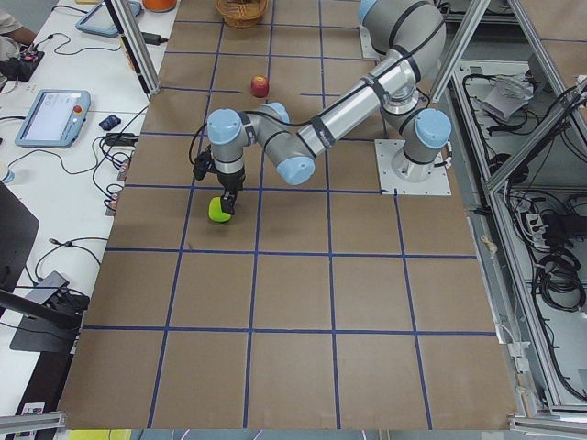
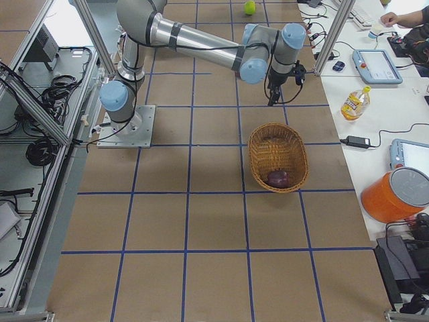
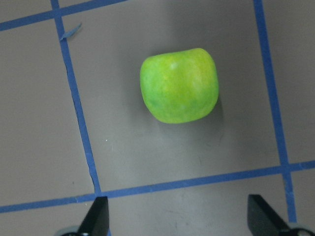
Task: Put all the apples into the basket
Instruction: 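Grasp the green apple with left gripper while right moves to red apple, then close the right gripper on the light red apple mid-table, then carry red apple to basket while left carries green apple mid-table, then release red apple into basket while left sets green apple down, withdraws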
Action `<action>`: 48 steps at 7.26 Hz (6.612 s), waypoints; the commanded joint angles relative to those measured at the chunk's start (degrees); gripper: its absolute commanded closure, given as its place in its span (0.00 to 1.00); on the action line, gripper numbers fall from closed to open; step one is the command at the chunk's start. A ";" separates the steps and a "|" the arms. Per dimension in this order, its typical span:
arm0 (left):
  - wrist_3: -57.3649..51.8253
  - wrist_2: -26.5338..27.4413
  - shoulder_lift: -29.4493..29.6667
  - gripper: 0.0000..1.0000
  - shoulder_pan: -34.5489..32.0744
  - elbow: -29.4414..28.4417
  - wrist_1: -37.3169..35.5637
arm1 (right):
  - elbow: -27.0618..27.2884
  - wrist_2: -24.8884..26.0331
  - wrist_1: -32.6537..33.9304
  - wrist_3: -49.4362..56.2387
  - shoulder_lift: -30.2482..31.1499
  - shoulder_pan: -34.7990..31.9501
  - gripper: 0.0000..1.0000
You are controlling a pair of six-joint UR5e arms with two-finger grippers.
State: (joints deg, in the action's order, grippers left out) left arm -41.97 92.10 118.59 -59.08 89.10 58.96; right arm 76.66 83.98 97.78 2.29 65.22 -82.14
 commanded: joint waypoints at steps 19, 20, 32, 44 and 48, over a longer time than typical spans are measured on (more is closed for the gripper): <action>-1.46 -1.05 8.95 0.73 -0.85 -5.51 -5.97 | -0.61 -4.97 6.25 -22.18 -7.32 -16.08 1.00; 1.42 -0.70 7.55 0.73 -3.12 -5.43 -3.26 | -5.42 -4.70 -0.25 -16.50 -6.35 -10.98 1.00; 82.65 -7.86 -0.29 0.60 -51.04 5.91 0.20 | -14.97 12.88 4.00 25.93 -20.40 18.86 1.00; 63.63 -6.94 -19.06 0.00 -40.70 1.51 25.03 | -15.32 -0.42 -14.98 9.82 -7.13 0.72 0.00; 46.92 -5.53 -26.73 0.00 -34.18 2.48 28.58 | -12.35 -1.80 -13.94 -0.40 -7.83 -19.77 0.00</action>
State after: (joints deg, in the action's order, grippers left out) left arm 9.11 86.15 93.35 -94.38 91.24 87.10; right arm 62.52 82.39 83.71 6.72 57.58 -96.52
